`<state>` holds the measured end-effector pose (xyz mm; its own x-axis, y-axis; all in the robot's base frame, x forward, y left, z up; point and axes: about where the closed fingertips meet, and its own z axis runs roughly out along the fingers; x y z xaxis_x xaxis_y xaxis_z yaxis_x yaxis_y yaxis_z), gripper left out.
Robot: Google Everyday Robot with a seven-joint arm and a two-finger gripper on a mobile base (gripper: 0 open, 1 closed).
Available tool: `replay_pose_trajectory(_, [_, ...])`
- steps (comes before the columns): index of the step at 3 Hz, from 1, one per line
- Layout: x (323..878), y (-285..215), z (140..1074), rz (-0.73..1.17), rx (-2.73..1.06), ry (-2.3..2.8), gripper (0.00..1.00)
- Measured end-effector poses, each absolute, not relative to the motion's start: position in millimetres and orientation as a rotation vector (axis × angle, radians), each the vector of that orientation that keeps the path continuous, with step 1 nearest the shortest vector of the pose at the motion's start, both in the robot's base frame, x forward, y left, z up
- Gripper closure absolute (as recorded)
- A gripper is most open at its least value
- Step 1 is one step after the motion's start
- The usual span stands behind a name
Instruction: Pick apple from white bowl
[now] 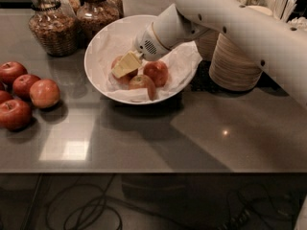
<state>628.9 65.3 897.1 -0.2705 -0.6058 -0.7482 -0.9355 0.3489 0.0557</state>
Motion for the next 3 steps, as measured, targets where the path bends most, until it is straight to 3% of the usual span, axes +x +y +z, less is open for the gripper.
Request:
replay_pose_trajectory(2, [601, 39, 988, 0.691, -1.326, 1.736, 1.00])
replay_pose_trajectory(3, [601, 39, 988, 0.691, -1.326, 1.736, 1.00])
